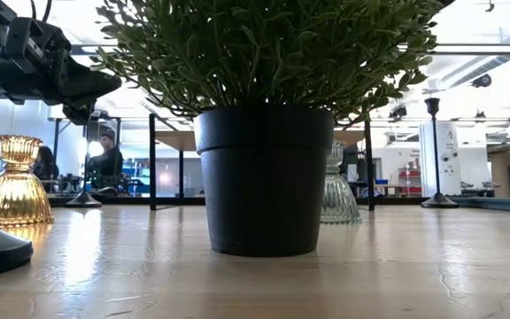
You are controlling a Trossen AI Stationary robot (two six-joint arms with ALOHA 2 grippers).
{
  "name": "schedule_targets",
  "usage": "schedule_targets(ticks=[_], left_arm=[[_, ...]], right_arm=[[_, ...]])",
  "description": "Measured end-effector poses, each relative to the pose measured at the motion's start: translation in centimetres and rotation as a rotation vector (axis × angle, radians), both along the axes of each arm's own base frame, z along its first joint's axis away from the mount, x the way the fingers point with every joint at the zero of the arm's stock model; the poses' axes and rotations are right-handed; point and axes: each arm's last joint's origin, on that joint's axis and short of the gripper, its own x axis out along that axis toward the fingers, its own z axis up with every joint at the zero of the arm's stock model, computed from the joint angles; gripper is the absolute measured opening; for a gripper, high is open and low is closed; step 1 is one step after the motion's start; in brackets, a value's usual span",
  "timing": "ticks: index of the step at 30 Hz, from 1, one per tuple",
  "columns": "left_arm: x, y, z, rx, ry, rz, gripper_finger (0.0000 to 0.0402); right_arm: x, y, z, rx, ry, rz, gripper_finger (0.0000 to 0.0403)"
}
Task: Pick & Place candle stick holders
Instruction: Put the orange glass candle holder on the shelf
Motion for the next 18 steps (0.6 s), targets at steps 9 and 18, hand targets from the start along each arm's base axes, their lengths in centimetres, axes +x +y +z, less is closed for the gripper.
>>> schedule_targets(ticks=[9, 18], left_arm=[[0.0, 0.0, 0.0, 0.000, 0.000, 0.000, 0.0025], [0.0, 0.0, 0.0, 0.000, 0.000, 0.000, 0.0025]], right_arm=[[-0.9, -1.3, -2.5, 0.043, 0.018, -0.113, 0.0109], [-2.0, -1.4, -4.0, 0.083, 0.023, -0.151, 0.0109]])
